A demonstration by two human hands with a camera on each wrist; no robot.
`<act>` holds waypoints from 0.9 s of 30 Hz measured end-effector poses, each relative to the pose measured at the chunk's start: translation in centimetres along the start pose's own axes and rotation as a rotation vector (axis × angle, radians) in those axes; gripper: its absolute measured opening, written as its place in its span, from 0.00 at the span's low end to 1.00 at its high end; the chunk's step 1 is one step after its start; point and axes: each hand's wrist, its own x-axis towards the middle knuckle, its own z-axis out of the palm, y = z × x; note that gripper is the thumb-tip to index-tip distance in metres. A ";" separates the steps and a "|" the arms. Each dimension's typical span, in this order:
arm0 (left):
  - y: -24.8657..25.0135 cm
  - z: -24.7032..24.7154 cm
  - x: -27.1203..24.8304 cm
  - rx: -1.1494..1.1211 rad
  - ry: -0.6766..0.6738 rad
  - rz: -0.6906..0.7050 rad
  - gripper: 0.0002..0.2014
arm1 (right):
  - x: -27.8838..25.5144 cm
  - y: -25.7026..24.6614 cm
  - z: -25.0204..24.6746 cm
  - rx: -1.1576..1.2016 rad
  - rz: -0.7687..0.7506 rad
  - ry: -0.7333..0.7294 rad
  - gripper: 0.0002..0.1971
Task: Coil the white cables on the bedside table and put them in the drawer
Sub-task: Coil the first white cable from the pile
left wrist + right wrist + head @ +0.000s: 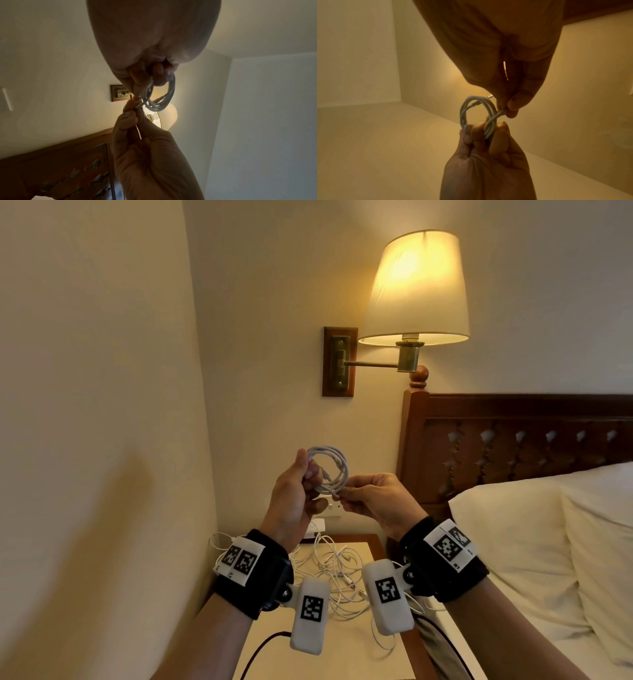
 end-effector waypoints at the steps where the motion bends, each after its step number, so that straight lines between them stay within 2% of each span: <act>1: 0.0 0.0 0.0 -0.011 0.009 -0.002 0.22 | 0.0 0.0 0.0 -0.012 0.002 0.007 0.07; 6: -0.2 0.2 -0.4 -0.034 0.056 -0.017 0.23 | -0.2 0.0 -0.2 -0.005 -0.002 0.022 0.06; 11: -0.4 0.4 -0.5 -0.009 0.098 -0.068 0.22 | -0.4 -0.1 0.1 -0.022 -0.045 0.009 0.10; 16: -0.4 0.9 -0.5 0.094 0.111 -0.109 0.22 | -0.1 0.6 0.3 0.240 -0.030 0.017 0.11; 18: -0.4 0.9 -0.4 0.140 0.134 -0.126 0.21 | 0.0 1.0 0.4 0.353 -0.034 0.027 0.16; 22: -0.3 0.8 -0.2 0.228 0.181 -0.125 0.19 | -0.3 0.9 0.4 0.423 -0.048 -0.034 0.18; 24: -0.1 0.7 -0.1 0.245 0.191 -0.107 0.19 | -0.3 0.5 0.2 0.403 -0.042 -0.075 0.20; 27: -0.1 0.8 0.1 0.280 0.181 -0.085 0.19 | -0.5 0.2 0.1 0.259 -0.087 -0.077 0.13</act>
